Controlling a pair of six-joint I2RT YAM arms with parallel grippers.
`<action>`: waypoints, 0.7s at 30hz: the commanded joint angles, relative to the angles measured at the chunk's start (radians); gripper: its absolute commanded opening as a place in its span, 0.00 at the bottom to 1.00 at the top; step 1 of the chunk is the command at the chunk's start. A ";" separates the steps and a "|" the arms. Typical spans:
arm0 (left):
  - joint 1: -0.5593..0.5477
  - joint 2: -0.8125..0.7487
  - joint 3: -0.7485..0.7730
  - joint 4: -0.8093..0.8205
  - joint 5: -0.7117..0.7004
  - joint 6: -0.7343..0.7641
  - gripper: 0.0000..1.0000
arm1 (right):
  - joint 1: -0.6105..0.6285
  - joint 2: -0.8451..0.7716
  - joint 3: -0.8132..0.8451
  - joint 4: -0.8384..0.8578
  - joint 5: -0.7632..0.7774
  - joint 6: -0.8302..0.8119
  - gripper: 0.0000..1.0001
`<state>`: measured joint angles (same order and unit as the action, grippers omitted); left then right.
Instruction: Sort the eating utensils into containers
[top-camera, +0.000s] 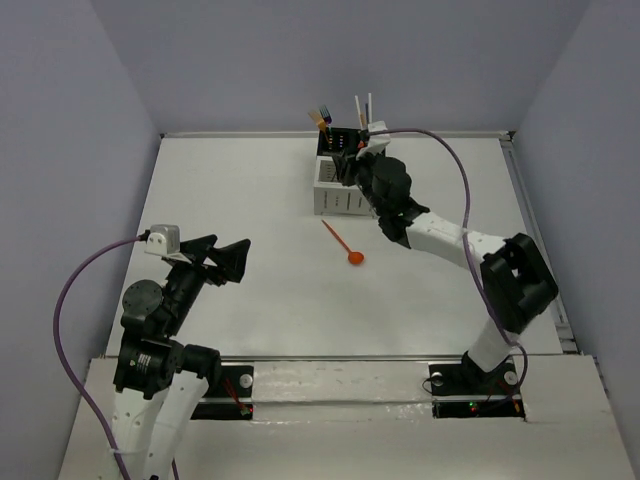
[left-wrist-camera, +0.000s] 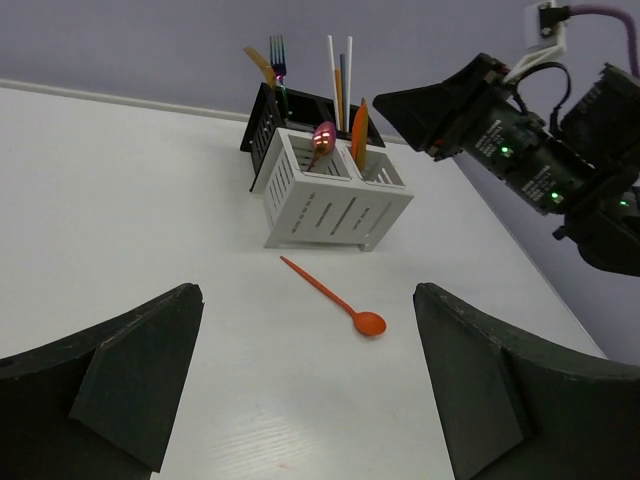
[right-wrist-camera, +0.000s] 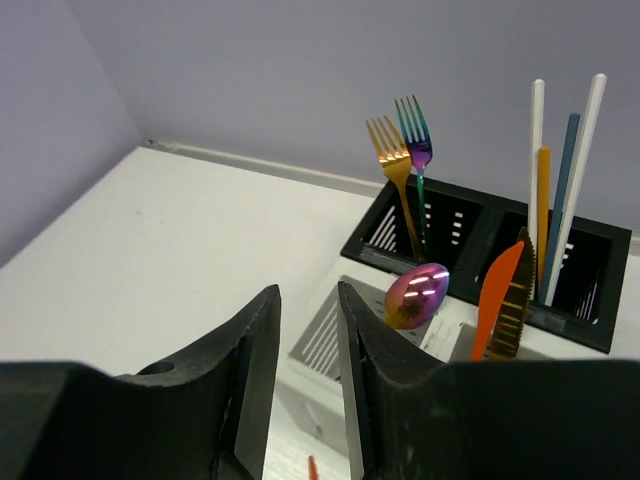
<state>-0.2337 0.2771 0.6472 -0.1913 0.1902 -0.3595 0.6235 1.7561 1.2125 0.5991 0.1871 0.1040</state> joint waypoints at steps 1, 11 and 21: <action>0.004 -0.013 -0.008 0.050 0.006 0.013 0.99 | 0.057 -0.144 -0.125 -0.085 -0.040 0.137 0.35; 0.004 -0.013 -0.009 0.052 0.012 0.014 0.99 | 0.196 -0.139 -0.301 -0.387 -0.204 0.259 0.39; 0.004 -0.006 -0.008 0.053 0.014 0.013 0.99 | 0.205 -0.032 -0.334 -0.429 -0.148 0.390 0.43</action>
<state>-0.2337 0.2771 0.6472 -0.1909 0.1909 -0.3595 0.8307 1.6806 0.8536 0.2089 -0.0307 0.4397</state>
